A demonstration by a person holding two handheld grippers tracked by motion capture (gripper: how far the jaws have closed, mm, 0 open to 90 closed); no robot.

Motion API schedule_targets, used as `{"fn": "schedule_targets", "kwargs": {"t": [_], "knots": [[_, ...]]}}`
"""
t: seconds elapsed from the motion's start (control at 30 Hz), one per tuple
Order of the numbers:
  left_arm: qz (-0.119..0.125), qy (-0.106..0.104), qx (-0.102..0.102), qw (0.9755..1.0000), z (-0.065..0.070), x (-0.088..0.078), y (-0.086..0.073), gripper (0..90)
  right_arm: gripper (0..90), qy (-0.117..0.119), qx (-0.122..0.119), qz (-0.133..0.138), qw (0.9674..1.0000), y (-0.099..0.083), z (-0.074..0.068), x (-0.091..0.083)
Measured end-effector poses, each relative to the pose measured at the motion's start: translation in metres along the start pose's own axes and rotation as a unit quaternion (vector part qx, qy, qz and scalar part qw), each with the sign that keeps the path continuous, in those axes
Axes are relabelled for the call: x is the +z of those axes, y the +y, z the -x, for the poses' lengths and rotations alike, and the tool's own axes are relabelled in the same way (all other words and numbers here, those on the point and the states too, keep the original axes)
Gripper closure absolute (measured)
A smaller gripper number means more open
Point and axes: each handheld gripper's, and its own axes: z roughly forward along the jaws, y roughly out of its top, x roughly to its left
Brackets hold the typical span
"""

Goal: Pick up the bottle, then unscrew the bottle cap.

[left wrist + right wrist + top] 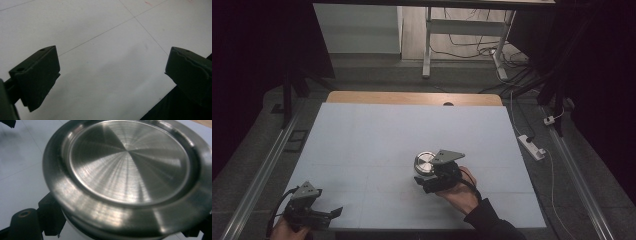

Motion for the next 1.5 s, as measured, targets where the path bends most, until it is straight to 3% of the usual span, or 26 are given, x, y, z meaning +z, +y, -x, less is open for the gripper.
{"fn": "schedule_targets", "kwargs": {"t": [0.57,0.97,1.5], "knots": [[0.0,-0.001,0.0,1.0,0.0,0.0,0.0,0.5,14.9,0.015,-0.018,-0.006,0.9997,0.009,-0.012,0.019],[0.011,-0.007,-0.004,0.9999,-0.001,-0.002,0.0,0.0,14.8,0.018,-0.021,-0.007,0.9996,0.01,-0.013,0.02],[0.032,-0.021,0.017,0.9991,0.005,-0.003,0.011,0.0,14.9,0.021,-0.022,-0.006,0.9995,0.011,-0.015,0.019]]}}
